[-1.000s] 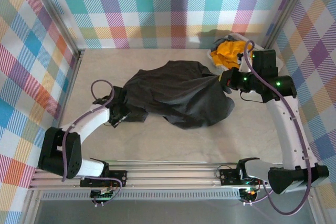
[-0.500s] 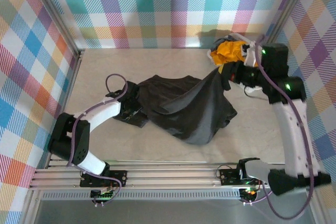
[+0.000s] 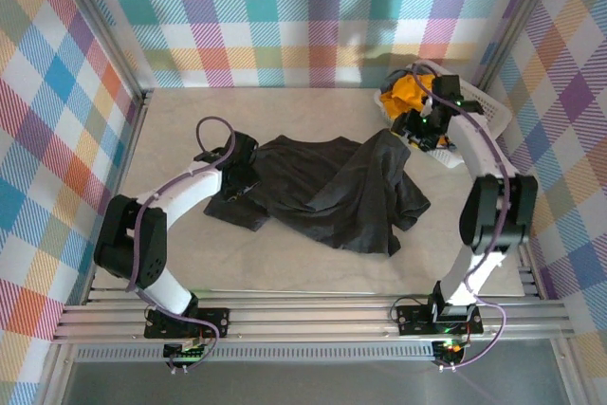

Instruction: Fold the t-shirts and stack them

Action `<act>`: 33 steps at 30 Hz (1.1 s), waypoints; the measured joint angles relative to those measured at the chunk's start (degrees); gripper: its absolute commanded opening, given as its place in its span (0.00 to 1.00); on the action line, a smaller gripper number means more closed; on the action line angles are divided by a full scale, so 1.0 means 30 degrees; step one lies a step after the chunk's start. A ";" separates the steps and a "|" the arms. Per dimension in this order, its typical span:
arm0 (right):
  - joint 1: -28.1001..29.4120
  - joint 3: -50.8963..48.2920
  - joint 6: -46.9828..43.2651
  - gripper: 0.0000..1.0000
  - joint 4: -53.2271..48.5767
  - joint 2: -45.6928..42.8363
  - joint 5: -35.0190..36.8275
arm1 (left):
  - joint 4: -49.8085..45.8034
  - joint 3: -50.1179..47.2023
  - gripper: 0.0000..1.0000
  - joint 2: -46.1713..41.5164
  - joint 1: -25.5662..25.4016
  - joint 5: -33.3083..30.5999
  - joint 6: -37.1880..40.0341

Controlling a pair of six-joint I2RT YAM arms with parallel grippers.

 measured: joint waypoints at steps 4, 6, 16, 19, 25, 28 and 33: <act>0.0029 -0.4677 0.1545 0.30 0.0124 -0.6477 0.0998 | -0.0175 0.0000 0.63 -0.0153 0.1151 0.0109 0.0583; 0.0284 -0.7796 0.3162 0.28 0.0226 -0.9537 0.1086 | -0.0124 0.0000 0.60 -0.0051 0.1974 0.0328 0.0903; 0.1311 -1.9496 0.9289 0.22 -0.0313 -1.5351 0.0240 | 0.0036 0.3024 0.55 0.3832 0.3162 0.2652 0.2805; 0.1311 -2.0589 0.9828 0.23 0.0845 -1.5169 -0.0452 | 0.0044 0.3723 0.53 0.4612 0.2645 0.3002 0.3002; 0.1311 -2.0597 0.9690 0.24 0.1122 -1.5766 -0.0816 | 0.0437 0.4182 0.47 0.4809 -0.0481 0.2718 0.2849; 0.1311 -1.9766 0.9092 0.23 0.1158 -1.5693 -0.0772 | 0.0495 0.4590 0.41 0.4801 -0.3002 0.2186 0.2448; 0.1617 -1.8688 0.8182 0.19 0.1902 -1.3639 -0.0860 | 0.0976 0.5333 0.38 0.4925 -0.7155 0.2011 0.1399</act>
